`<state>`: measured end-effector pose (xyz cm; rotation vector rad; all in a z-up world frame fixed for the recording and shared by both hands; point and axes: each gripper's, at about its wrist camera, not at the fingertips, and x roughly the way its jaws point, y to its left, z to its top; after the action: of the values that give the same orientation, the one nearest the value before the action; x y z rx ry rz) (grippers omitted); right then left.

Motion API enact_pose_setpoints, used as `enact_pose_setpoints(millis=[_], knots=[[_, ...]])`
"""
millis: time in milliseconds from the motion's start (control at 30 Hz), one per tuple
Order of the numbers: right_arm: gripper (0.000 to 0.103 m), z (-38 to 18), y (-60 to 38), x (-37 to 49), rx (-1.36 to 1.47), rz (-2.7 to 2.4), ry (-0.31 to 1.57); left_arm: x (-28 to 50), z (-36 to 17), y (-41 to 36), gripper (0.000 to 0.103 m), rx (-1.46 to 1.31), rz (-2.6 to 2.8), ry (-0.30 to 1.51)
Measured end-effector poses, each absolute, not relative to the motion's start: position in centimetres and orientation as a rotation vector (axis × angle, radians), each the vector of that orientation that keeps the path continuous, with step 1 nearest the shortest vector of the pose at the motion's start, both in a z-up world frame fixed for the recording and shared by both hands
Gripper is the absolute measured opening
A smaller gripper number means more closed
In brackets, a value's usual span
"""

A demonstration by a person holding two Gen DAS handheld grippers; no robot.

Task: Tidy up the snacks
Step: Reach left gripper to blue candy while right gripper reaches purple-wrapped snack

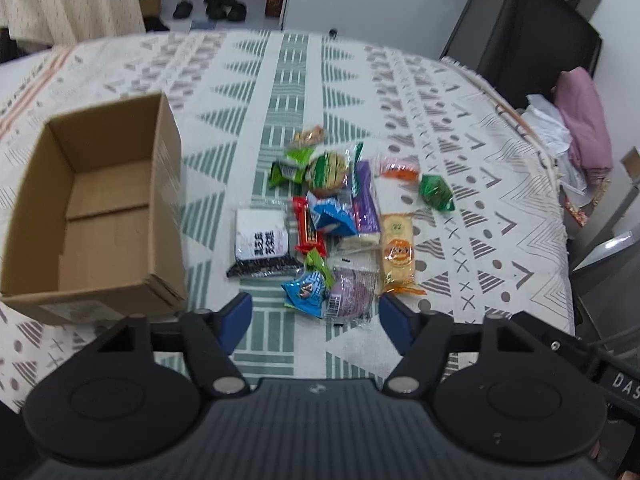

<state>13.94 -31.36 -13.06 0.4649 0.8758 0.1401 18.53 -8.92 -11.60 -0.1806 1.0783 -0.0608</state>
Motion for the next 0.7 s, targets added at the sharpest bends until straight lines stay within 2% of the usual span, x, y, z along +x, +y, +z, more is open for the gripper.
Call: enact_pose_setpoints(millis=[467,533,700], knots=[[0.083,-16.6,-31.5,18.5,0.542,0.154,0.928,23.8,-17.3,-9.2,0.055,-0.204,0.011,1.197],[0.083,-16.9,-31.5,19.0,0.547,0.157,0.937,24.2,-18.2,-9.0,0.051,-0.207,0.009,1.215],[0.082,-17.6,-30.8,19.9,0.531,0.171,0.957,24.9,-19.8,-8.7,0.051,-0.241,-0.014,1.231]])
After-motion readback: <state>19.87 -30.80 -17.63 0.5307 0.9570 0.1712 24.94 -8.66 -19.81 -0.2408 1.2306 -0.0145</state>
